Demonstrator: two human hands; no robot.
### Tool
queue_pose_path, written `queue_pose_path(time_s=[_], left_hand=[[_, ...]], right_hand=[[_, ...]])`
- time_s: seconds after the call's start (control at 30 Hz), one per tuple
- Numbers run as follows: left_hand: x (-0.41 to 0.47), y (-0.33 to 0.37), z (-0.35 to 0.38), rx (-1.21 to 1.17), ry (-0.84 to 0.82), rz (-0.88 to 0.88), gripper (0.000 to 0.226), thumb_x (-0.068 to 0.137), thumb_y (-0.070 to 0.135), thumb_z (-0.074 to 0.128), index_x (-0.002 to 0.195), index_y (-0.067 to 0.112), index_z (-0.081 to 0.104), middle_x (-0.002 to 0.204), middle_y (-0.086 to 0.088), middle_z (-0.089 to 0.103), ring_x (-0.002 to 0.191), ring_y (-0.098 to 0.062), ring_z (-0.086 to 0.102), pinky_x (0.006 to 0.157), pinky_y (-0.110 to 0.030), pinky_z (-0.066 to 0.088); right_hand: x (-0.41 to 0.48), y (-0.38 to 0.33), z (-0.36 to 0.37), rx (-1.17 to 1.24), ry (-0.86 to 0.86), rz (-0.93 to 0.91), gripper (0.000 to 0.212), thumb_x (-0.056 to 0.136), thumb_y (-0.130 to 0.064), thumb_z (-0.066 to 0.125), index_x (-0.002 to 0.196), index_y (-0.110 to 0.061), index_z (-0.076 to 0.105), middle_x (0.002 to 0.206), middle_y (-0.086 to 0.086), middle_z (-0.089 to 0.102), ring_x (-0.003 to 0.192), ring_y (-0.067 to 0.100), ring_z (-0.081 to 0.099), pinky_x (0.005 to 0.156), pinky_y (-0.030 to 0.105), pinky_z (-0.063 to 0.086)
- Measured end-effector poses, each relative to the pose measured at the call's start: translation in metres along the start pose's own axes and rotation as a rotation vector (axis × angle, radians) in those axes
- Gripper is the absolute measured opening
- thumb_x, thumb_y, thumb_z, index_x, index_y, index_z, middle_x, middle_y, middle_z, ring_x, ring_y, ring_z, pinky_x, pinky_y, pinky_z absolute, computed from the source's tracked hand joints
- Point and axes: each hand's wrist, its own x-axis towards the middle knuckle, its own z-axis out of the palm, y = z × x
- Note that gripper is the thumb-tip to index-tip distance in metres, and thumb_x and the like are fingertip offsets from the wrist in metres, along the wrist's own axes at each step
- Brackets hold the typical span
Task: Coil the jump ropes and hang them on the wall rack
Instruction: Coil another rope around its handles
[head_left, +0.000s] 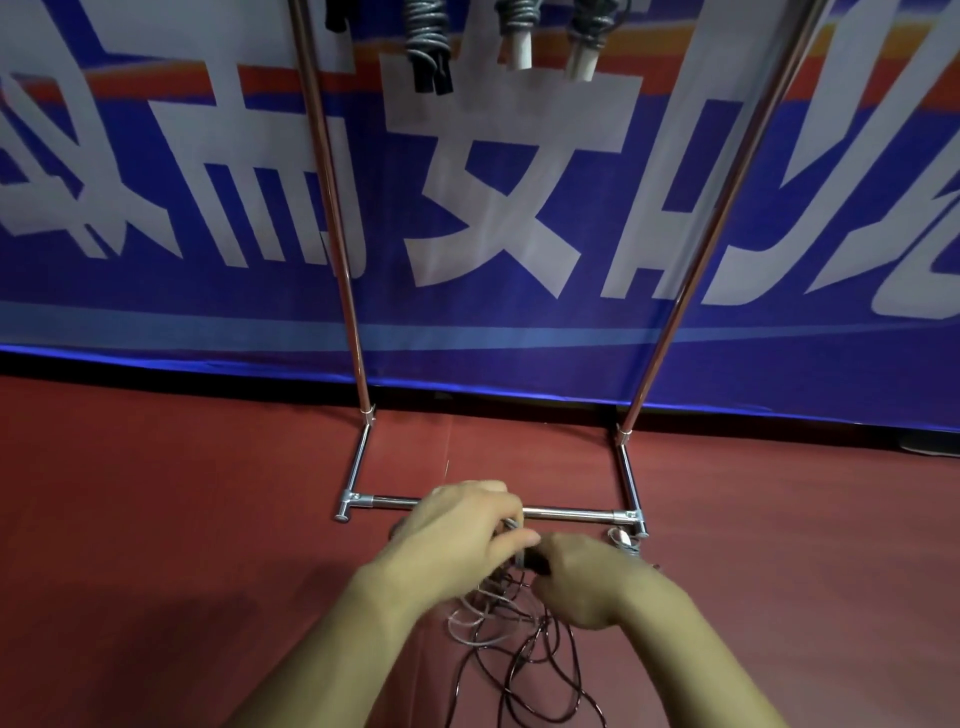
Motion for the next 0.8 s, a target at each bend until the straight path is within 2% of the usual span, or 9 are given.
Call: queue_pose_path(time_s=[0.13,0.23,0.33,0.4,0.47,0.57,0.63,0.7,0.8], left_hand=[[-0.004,-0.013,0.000,-0.669,-0.164,-0.133,0.015,0.087,0.034,0.077,0.079,0.027,0.066,0.067,0.013,0.053,0.063,-0.007,0.046,0.064,-0.026,0.040],[-0.005,-0.004,-0.011,-1.118,-0.188,-0.253,0.009,0.084,0.025,0.074,0.079,0.020,0.069,0.064,0.006,0.059,0.055,-0.004,0.051,0.054,-0.015,0.040],[-0.003,0.011,-0.017,-1.376,-0.210,-0.357,0.034,0.092,0.042,0.052,0.092,0.012,0.068,0.059,0.009,0.054,0.048,-0.002,0.043,0.045,-0.014,0.028],[0.000,0.013,-0.014,-1.446,-0.215,-0.324,0.049,0.097,0.057,0.045,0.101,0.016,0.073,0.062,0.009,0.046,0.053,-0.005,0.028,0.050,-0.020,0.014],[0.000,0.014,-0.010,-1.378,-0.186,-0.236,0.040,0.087,0.059,0.060,0.103,0.025,0.074,0.071,0.006,0.048,0.056,-0.005,0.026,0.051,-0.021,0.013],[0.001,0.017,-0.009,-1.203,-0.103,-0.255,0.026,0.079,0.039,0.079,0.098,0.023,0.073,0.071,0.003,0.054,0.053,-0.002,0.039,0.049,-0.015,0.026],[0.003,0.020,-0.006,-1.219,-0.006,-0.226,0.015,0.086,0.018,0.075,0.098,0.010,0.071,0.067,0.008,0.060,0.054,0.001,0.050,0.052,-0.010,0.037],[0.004,0.020,-0.004,-1.206,0.098,-0.196,0.009,0.083,0.018,0.076,0.090,0.012,0.074,0.073,0.004,0.067,0.066,-0.005,0.060,0.063,-0.015,0.047],[0.007,0.018,-0.002,-1.226,0.216,-0.206,0.005,0.077,0.020,0.072,0.079,0.016,0.074,0.069,0.001,0.065,0.059,-0.009,0.060,0.058,-0.019,0.049]], right_hand=[[-0.018,-0.007,-0.011,0.335,-0.221,-0.135,0.021,0.083,-0.012,0.052,0.092,-0.024,0.065,0.078,-0.002,0.066,0.063,0.013,0.058,0.063,0.029,0.049],[-0.022,-0.007,-0.012,0.731,-0.308,-0.250,0.020,0.081,-0.002,0.052,0.097,-0.008,0.061,0.071,0.007,0.063,0.037,0.010,0.043,0.035,0.020,0.031],[-0.019,0.001,-0.012,1.119,-0.292,-0.327,0.036,0.083,0.000,0.052,0.114,-0.012,0.065,0.066,0.010,0.056,0.033,0.008,0.035,0.032,0.019,0.022],[-0.019,0.005,-0.013,1.318,-0.284,-0.310,0.039,0.084,0.001,0.052,0.120,-0.009,0.063,0.063,0.008,0.054,0.033,0.007,0.033,0.034,0.020,0.018],[-0.018,0.005,-0.013,1.411,-0.315,-0.303,0.040,0.084,0.002,0.049,0.122,0.011,0.047,0.061,0.008,0.053,0.033,0.005,0.034,0.035,0.020,0.017],[-0.008,0.005,-0.008,1.475,-0.335,-0.225,0.044,0.081,-0.007,0.052,0.123,0.007,0.049,0.068,0.015,0.049,0.034,0.009,0.032,0.036,0.020,0.018],[-0.001,0.007,-0.007,1.547,-0.416,-0.209,0.050,0.080,-0.025,0.058,0.124,-0.004,0.048,0.073,0.024,0.032,0.036,0.014,0.024,0.034,0.017,0.025],[0.001,0.006,-0.006,1.629,-0.470,-0.246,0.062,0.079,-0.034,0.064,0.129,-0.007,0.040,0.074,0.023,0.021,0.038,0.016,0.019,0.033,0.017,0.030],[-0.003,0.000,-0.007,1.776,-0.411,-0.333,0.050,0.083,-0.022,0.070,0.126,-0.004,0.054,0.082,0.017,0.050,0.041,0.010,0.036,0.031,0.016,0.031]])
